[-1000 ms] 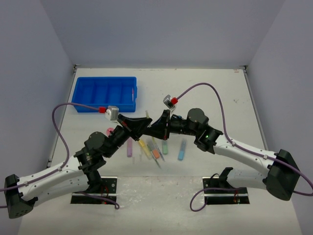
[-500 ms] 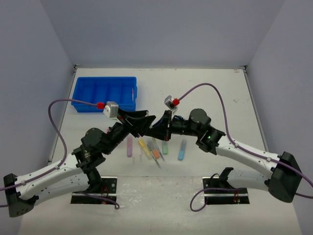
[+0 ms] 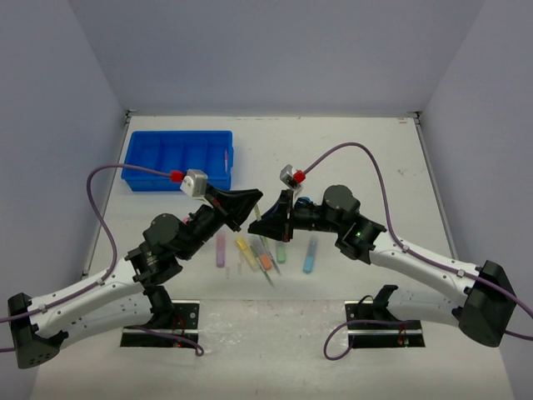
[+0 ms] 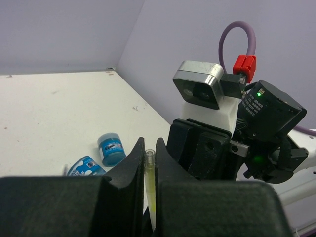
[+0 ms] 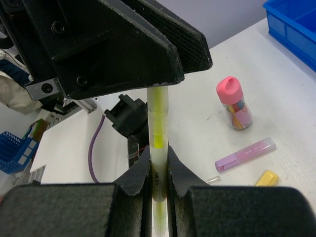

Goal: Sort the stationery into containers
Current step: Close the pen cap on the pen, then place the pen in the storage box.

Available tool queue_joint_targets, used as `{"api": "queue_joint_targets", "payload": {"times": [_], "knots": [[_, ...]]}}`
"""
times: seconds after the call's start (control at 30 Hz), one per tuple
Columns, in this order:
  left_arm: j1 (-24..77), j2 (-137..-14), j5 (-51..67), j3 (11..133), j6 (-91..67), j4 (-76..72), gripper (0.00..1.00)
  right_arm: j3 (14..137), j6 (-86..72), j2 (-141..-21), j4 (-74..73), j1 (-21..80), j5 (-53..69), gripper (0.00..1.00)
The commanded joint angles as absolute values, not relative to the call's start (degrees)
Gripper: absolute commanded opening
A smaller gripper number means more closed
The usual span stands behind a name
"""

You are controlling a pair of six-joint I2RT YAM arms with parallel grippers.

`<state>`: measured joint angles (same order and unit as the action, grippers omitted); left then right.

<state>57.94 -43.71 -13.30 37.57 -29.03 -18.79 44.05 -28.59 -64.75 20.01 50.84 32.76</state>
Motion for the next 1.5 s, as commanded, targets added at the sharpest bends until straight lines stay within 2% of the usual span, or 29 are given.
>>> {"api": "queue_joint_targets", "payload": {"times": [0.0, 0.2, 0.63, 0.77, 0.97, 1.1, 1.2, 1.27, 1.37, 1.43, 1.47], "knots": [[57.7, -44.6, -10.3, 39.0, -30.0, -19.1, 0.0, 47.3, -26.2, -63.1, 20.8, 51.2, 32.5, 0.0], [57.7, -44.7, -7.9, 37.0, -33.7, -19.2, 0.0, 51.3, -23.0, -63.6, 19.6, 50.7, 28.5, 0.0], [57.9, -49.6, 0.9, 29.7, -43.3, -27.3, 0.0, 78.5, -18.6, -73.4, 9.3, 41.9, 32.7, 0.0], [58.3, -50.0, 0.6, 28.8, -43.6, -28.0, 0.0, 83.0, -17.9, -76.0, 7.5, 40.8, 33.0, 0.0], [56.5, -47.7, -14.9, 39.9, -35.3, -9.1, 0.0, 72.6, -17.8, -73.3, 10.2, 40.6, 33.7, 0.0], [47.4, -50.8, -11.1, 49.0, -32.4, -2.6, 0.0, 63.2, -19.8, -71.5, 15.2, 40.6, 35.3, 0.0], [42.4, -53.8, -6.1, 53.9, -32.2, -2.3, 0.0, 59.7, -20.9, -71.7, 17.0, 40.6, 35.2, 0.2], [42.0, -56.0, -6.5, 57.3, -31.5, -1.2, 0.0, 59.2, -20.7, -72.3, 16.5, 40.6, 35.2, 0.4], [41.5, -61.5, -8.3, 64.2, -30.1, 3.5, 0.0, 58.1, -19.9, -72.5, 14.0, 40.5, 33.7, 0.64], [41.3, -64.1, -12.3, 68.2, -28.8, 6.2, 0.0, 55.6, -19.8, -71.8, 13.5, 40.2, 31.7, 0.9], [41.2, -65.9, -14.9, 70.6, -27.6, 8.1, 0.0, 54.6, -19.5, -71.3, 12.7, 39.9, 30.0, 0.96]]}}
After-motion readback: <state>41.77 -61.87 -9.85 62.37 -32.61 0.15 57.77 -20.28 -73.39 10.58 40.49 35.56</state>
